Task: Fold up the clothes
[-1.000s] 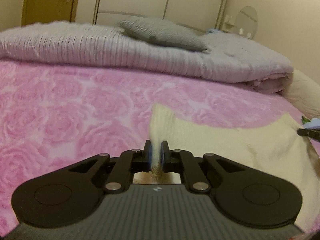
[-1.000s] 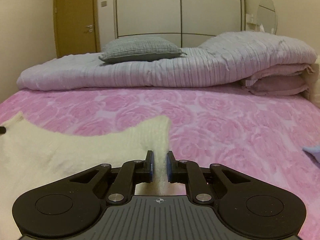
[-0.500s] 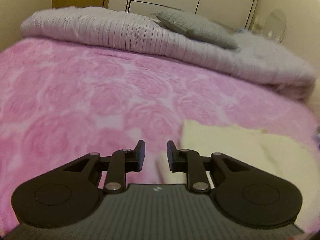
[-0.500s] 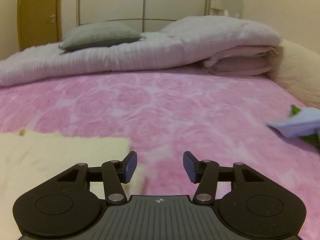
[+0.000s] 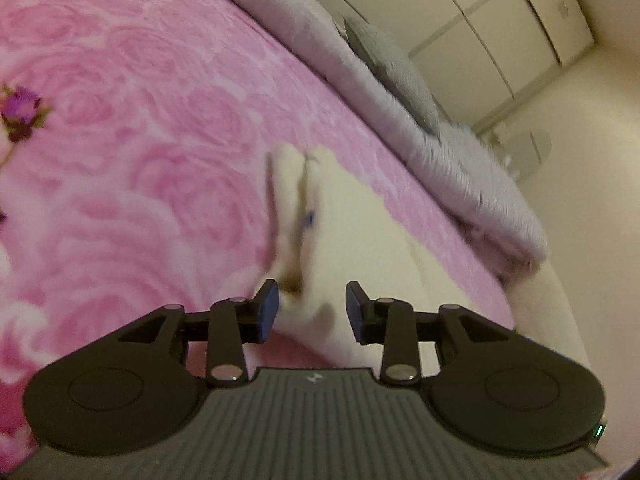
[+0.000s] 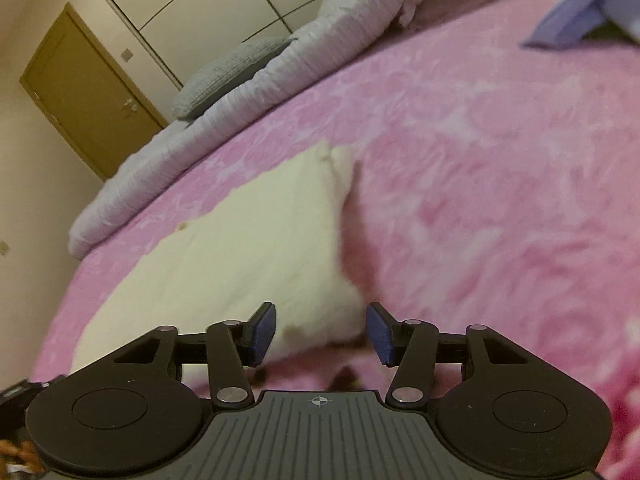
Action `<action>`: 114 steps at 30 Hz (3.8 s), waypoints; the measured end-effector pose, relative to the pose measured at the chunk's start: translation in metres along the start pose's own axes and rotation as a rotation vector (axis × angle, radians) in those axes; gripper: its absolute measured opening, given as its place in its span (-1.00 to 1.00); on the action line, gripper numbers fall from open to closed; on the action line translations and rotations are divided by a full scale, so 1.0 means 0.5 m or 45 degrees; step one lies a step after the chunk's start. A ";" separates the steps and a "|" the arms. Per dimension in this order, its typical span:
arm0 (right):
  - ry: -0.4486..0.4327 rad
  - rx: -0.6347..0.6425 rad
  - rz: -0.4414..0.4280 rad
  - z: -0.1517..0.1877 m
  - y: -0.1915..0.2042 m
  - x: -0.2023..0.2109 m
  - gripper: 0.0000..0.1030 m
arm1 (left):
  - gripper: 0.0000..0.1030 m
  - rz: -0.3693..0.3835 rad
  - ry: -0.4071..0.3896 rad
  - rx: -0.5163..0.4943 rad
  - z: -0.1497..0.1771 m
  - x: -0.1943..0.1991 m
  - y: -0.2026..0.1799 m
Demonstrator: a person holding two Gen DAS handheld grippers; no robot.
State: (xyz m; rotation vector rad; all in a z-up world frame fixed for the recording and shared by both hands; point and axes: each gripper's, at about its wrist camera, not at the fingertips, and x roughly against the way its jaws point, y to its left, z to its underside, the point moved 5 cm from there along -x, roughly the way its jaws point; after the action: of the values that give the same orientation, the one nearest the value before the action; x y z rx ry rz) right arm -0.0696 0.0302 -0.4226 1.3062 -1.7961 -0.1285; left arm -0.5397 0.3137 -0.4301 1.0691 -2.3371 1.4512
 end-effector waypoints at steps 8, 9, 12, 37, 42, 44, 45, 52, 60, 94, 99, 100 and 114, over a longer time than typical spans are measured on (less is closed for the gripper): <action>-0.031 -0.088 0.113 -0.012 -0.028 -0.030 -0.71 | -0.75 -0.182 0.028 -0.350 0.002 -0.037 -0.001; -0.012 -0.095 0.135 -0.007 -0.036 -0.039 -0.70 | -0.70 -0.187 0.024 -0.330 0.001 -0.033 0.002; -0.010 -0.106 0.154 -0.008 -0.036 -0.028 -0.58 | -0.70 -0.258 -0.018 -0.369 0.004 -0.001 -0.003; -0.001 0.498 0.177 -0.074 0.112 -0.192 -0.77 | -0.96 -0.139 0.185 -0.681 -0.020 -0.243 -0.176; -0.069 0.531 0.123 -0.145 0.179 -0.184 -0.76 | -0.88 -0.033 0.210 -0.787 -0.021 -0.273 -0.285; -0.024 0.610 0.077 -0.146 0.224 -0.235 -0.76 | -0.88 0.030 0.265 -0.838 -0.003 -0.318 -0.331; -0.001 0.651 0.055 -0.147 0.246 -0.260 -0.76 | -0.88 0.035 0.286 -0.872 0.008 -0.338 -0.343; 0.180 0.856 0.112 -0.072 0.266 -0.402 -0.76 | -0.94 -0.127 0.283 -0.989 0.019 -0.410 -0.300; 0.087 0.621 0.136 -0.147 0.107 -0.329 -0.88 | -0.94 -0.345 0.191 -0.991 -0.067 -0.385 -0.205; 0.040 0.400 0.282 -0.272 -0.008 -0.344 -0.58 | -0.63 -0.606 0.108 -0.960 -0.171 -0.372 -0.164; -0.128 0.315 0.284 -0.311 0.004 -0.253 -0.41 | -0.71 -0.599 0.011 -0.952 -0.167 -0.318 -0.217; -0.132 0.333 0.216 -0.309 0.020 -0.246 -0.42 | -0.71 -0.531 0.038 -0.951 -0.152 -0.321 -0.235; 0.219 0.892 0.020 -0.153 0.188 -0.443 -0.43 | -0.56 -0.429 0.213 -1.179 0.027 -0.495 -0.334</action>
State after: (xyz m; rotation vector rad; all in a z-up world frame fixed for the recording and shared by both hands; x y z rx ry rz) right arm -0.0719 0.2803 -0.4558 1.7114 -1.7619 0.6588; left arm -0.2480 0.3763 -0.4439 0.9231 -2.1477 0.2374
